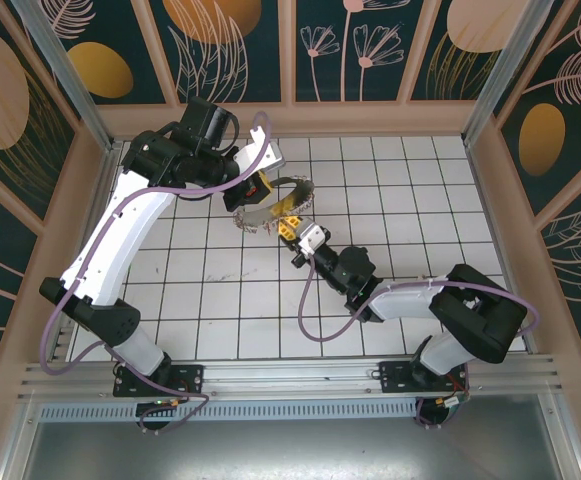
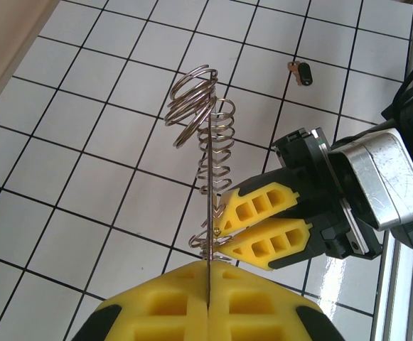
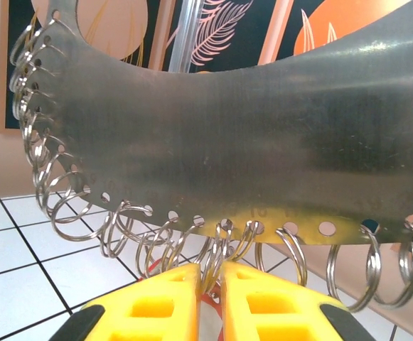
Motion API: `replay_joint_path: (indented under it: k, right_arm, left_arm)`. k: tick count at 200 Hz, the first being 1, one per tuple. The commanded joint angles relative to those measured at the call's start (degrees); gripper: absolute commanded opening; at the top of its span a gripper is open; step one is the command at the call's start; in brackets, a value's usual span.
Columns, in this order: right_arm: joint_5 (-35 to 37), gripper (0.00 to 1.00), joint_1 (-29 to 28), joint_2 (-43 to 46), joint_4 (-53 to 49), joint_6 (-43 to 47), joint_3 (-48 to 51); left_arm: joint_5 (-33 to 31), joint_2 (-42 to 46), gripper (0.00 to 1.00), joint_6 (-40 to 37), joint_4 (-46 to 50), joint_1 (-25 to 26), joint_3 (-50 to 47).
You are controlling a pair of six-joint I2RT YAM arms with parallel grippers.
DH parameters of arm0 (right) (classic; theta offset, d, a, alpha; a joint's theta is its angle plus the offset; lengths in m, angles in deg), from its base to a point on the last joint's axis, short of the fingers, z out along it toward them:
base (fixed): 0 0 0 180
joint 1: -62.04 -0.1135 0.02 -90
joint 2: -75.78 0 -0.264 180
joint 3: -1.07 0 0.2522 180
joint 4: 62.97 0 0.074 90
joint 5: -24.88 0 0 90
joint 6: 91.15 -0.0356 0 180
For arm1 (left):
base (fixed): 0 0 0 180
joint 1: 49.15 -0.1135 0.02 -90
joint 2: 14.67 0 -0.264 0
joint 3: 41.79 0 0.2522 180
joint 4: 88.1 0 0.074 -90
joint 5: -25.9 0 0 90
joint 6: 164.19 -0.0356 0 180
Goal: Put the keys on the keyring
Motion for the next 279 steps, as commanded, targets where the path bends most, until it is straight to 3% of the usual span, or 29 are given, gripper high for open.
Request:
replay_joint_path:
  k: [1,171,279]
  right_arm:
    - [0.97,0.16,-0.72,0.08,3.04,-1.56,0.22]
    - [2.11,0.16,-2.54,-1.41,3.32,-2.54,-0.32]
    - [6.53,0.16,-2.84,-2.51,5.50,-0.20,-1.72]
  left_arm:
    - [0.40,1.80,0.04,0.14,-0.96,0.38,-0.31]
    - [0.20,2.15,0.05,-0.03,-1.37,0.36,-1.12]
    - [0.03,2.59,0.06,-0.01,-1.47,0.36,-1.62]
